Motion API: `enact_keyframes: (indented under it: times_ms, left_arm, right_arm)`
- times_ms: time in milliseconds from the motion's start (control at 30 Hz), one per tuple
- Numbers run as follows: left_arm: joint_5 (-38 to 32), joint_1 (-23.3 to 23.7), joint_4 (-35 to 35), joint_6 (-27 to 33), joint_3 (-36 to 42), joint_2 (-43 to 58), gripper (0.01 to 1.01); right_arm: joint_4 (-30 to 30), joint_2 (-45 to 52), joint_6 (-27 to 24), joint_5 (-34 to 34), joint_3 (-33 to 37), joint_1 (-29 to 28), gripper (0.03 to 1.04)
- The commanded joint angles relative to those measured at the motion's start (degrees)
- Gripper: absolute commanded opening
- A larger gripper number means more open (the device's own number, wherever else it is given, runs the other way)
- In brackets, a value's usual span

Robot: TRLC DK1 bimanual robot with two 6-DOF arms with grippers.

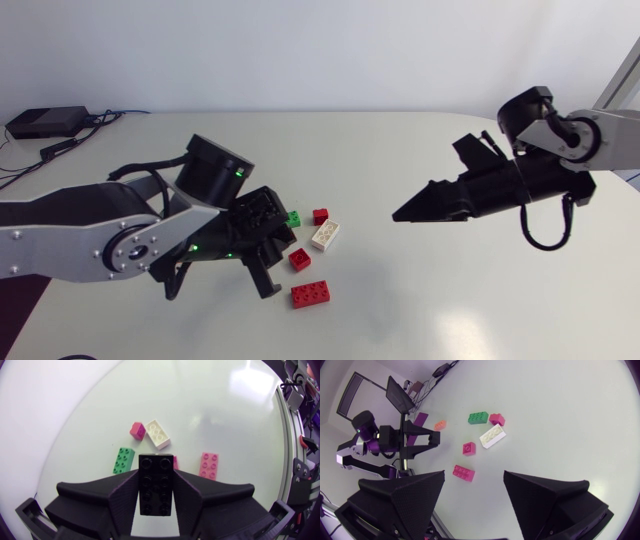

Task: Sort duplo bricks by size, large to the right and small to the left

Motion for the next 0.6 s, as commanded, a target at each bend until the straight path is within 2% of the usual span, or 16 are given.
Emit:
enact_keyframes:
  times_ms: [0,200,300,567]
  left_arm:
    - [0.60,-3.39,1.38,-2.13,1.87,1.62,0.249]
    - [0.60,-7.96,3.66,-3.10,4.33,4.52,0.249]
    - [0.60,-8.57,4.54,-3.19,5.83,5.75,0.249]
    - [0.60,-9.89,7.18,-4.24,9.43,10.23,0.249]
  right_arm:
    - [-1.16,4.76,2.07,-2.08,2.62,1.55,0.84]
    - [-0.11,11.61,3.82,-5.07,5.96,4.89,0.84]
    - [0.42,13.37,4.79,-6.57,7.01,6.83,0.80]
    - [0.42,15.92,5.49,-8.32,8.68,10.52,0.80]
